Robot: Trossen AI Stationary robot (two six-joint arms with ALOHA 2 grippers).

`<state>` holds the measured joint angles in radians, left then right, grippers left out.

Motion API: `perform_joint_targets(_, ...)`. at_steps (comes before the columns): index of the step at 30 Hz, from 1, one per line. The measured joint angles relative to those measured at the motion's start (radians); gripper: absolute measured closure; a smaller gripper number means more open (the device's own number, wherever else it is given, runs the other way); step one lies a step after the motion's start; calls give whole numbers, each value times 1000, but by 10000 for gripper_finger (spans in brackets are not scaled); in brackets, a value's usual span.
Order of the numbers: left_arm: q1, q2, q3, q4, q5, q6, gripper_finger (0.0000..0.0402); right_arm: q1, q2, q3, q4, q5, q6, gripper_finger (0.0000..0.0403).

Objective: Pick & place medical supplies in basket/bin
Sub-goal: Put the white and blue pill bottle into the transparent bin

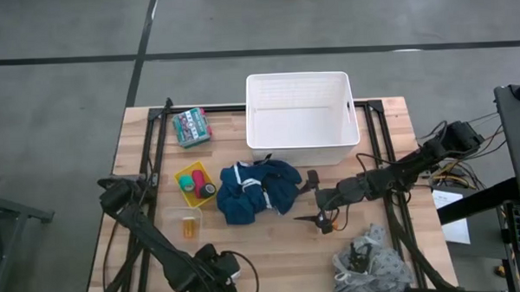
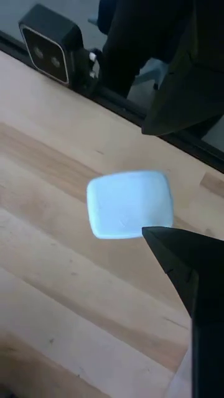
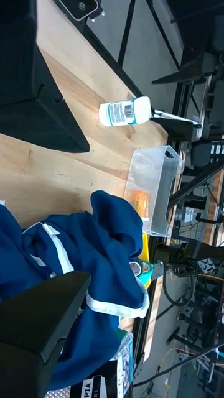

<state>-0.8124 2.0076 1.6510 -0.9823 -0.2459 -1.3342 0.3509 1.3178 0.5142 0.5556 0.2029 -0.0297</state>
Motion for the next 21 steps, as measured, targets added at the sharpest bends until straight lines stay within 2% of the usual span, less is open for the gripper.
perform_joint_targets(12,3,0,-88,70,4,0,145,0,0,0,0,0,-4,78)
perform_joint_targets(21,3,-1,-87,66,4,0,145,0,0,0,0,0,-7,78)
